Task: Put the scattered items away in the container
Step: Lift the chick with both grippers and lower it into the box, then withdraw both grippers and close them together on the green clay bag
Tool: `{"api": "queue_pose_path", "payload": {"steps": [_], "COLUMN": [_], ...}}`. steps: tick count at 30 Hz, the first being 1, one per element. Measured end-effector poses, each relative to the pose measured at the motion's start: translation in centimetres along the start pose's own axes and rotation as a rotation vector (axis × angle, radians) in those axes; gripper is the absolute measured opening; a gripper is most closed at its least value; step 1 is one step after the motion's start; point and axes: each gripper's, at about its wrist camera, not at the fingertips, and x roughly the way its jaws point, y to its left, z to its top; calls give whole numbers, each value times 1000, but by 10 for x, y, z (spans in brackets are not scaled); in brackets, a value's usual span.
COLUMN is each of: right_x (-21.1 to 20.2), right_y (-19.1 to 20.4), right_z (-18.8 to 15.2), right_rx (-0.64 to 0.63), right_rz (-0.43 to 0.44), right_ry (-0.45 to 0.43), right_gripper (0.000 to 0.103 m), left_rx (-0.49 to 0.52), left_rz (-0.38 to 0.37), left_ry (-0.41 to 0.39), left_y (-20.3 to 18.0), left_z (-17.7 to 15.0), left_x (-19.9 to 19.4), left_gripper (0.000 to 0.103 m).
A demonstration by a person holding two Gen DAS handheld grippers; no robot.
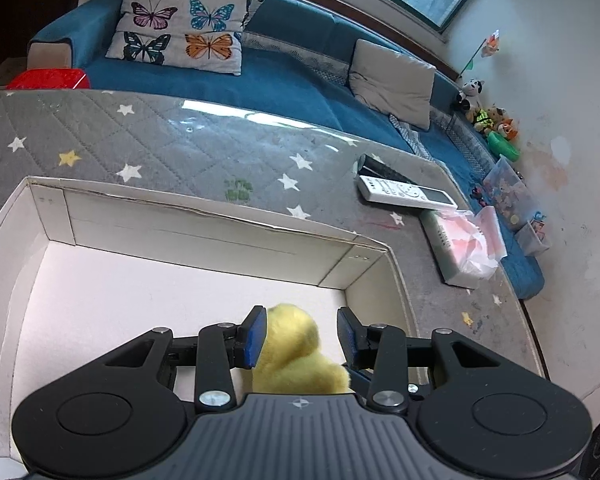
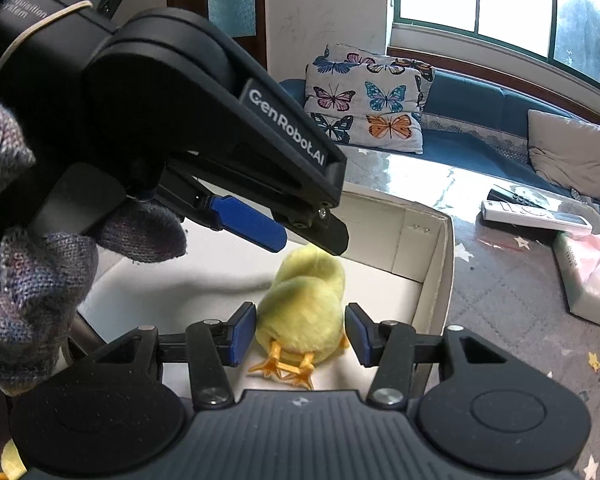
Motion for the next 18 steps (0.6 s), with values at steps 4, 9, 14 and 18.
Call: {"api": "queue_pose_path", "payload": {"steps": [4, 9, 14, 18], "right_x": [-7, -22, -43, -62], "right_y": [1, 2, 2, 1], "right_z": [1, 1, -4, -14], "right_rx": [-8, -18, -17, -6], "right_rz": [-9, -8, -8, -14], "right_ry": [-26, -62, -99, -120], "right_gripper": [50, 50, 51, 52], "left_rx": [20, 28, 57, 86], "left_rz": [4, 2, -2, -4], "left_ry": [-12, -27, -50, -66], "left_y": [-5, -9, -15, -22], "left_z": [-1, -7, -19, -34], "left_x": [-5, -16, -35, -51], "left_gripper": [42, 42, 42, 41]}}
